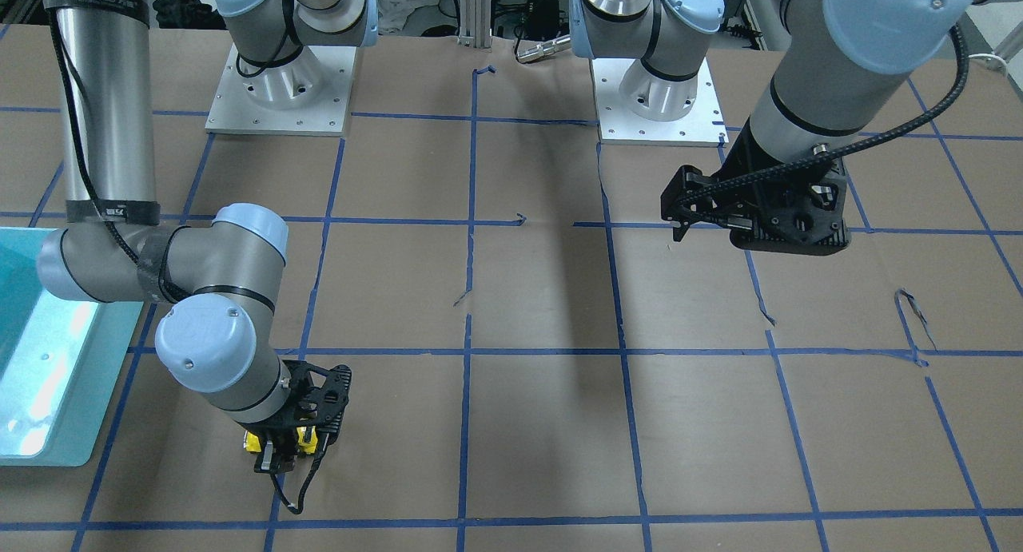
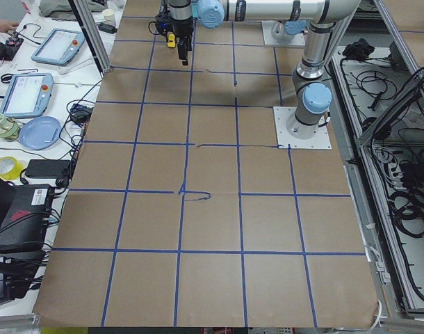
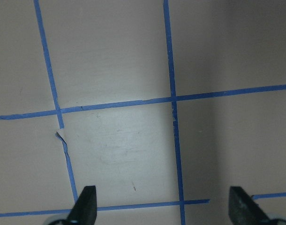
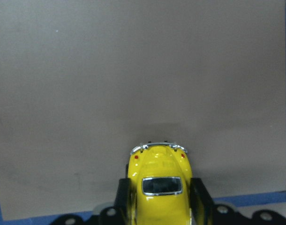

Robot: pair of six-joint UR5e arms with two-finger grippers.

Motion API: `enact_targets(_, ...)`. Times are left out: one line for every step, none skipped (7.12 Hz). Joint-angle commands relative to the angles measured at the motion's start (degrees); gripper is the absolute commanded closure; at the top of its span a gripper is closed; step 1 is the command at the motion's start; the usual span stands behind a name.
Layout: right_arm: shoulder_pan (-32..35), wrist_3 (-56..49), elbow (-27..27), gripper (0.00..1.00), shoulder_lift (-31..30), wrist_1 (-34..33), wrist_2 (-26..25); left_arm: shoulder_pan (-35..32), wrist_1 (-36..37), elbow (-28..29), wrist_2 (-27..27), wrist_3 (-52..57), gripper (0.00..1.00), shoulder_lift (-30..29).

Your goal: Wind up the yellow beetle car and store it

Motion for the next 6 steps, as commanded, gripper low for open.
enact_targets(0.0,0.0,0.0,0.82,-0.1,-0.1,-0.2,0.2,3.8,-1.0,-2.4,-1.3,0.00,0.1)
enact_targets(0.0,0.0,-1.0,0.82,-1.0,1.0,-0.4,0.0,4.8,-2.1,-2.3,-1.6,0.00,0.2)
enact_targets(0.0,-0.1,-2.6,0.82,-3.1,5.3,-0.7,-0.1,5.3,-3.4,-2.1,-1.7,0.00,1.0)
enact_targets(-0.4,-0.2,-4.1,0.86,-5.6,10.5,-1.5,-0.2,7.0,-3.6,-2.1,-1.6,0.00,1.2)
enact_targets(-3.1,-0.4,-4.4,0.92,-8.7,14.1,-2.5,-0.3,7.1,-4.0,-2.1,-1.7,0.00,1.1)
enact_targets(-7.6,-3.8,-4.2,0.99,-11.8,16.7,-2.4,-0.4,7.0,-4.2,-2.0,-1.7,0.00,1.3)
